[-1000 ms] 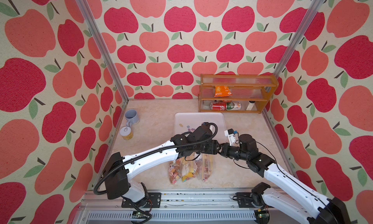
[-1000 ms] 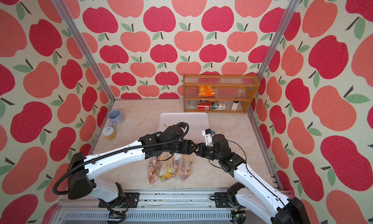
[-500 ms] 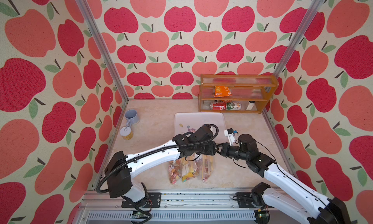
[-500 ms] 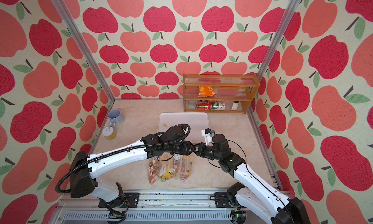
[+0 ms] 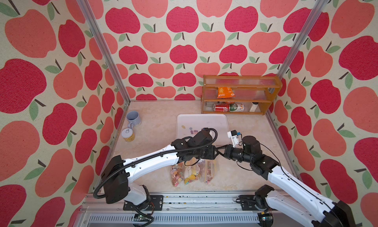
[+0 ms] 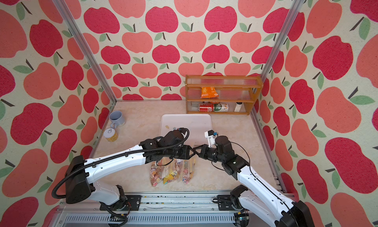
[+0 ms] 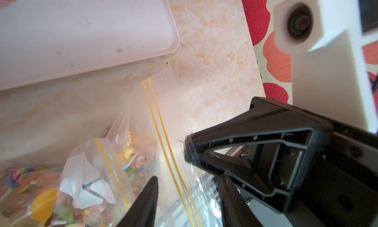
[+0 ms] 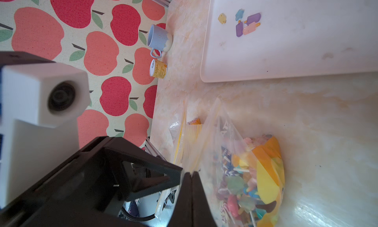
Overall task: Pour candies out of the ziploc bag
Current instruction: Open the ziploc bag at the center of the board.
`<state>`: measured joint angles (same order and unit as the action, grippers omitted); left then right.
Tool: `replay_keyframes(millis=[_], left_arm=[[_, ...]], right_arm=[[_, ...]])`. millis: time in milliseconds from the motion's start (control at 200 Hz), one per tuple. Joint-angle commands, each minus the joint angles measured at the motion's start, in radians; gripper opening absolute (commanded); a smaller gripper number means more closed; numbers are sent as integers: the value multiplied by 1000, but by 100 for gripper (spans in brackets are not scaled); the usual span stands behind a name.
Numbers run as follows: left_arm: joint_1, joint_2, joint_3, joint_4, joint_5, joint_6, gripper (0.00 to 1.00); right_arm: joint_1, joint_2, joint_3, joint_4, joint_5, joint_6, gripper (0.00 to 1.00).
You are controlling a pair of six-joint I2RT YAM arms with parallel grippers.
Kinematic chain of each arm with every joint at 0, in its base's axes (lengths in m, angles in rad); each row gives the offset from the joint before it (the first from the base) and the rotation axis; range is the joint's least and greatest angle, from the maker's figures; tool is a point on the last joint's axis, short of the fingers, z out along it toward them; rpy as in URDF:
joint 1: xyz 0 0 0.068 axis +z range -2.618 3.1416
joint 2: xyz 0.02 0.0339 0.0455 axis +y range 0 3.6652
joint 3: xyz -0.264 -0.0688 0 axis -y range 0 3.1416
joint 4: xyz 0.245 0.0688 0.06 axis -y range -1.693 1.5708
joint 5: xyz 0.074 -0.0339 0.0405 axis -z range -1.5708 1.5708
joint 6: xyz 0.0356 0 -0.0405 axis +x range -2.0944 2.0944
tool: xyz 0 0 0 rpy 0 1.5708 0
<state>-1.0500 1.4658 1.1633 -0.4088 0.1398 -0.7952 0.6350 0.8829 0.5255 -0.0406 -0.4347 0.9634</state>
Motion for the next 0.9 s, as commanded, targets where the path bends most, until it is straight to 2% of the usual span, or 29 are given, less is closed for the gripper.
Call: replay_keyframes(millis=[0, 205, 445, 700, 820, 895], left_arm=[[-2, -8, -17, -12, -3, -10, 46], [-1, -1, -22, -2, -2, -11, 45], [5, -4, -36, -7, -8, -21, 34], [15, -26, -60, 5, -16, -32, 14], [18, -34, -65, 4, -20, -32, 0], [18, -38, -65, 1, -23, -32, 0]], right_arm=[[4, -10, 37, 24, 3, 19, 0], [4, -10, 37, 42, -16, 29, 0], [4, -22, 39, 41, -16, 32, 0], [4, -19, 39, 34, -21, 28, 0], [6, -17, 37, 21, -20, 20, 0], [5, -16, 36, 2, -11, 7, 0]])
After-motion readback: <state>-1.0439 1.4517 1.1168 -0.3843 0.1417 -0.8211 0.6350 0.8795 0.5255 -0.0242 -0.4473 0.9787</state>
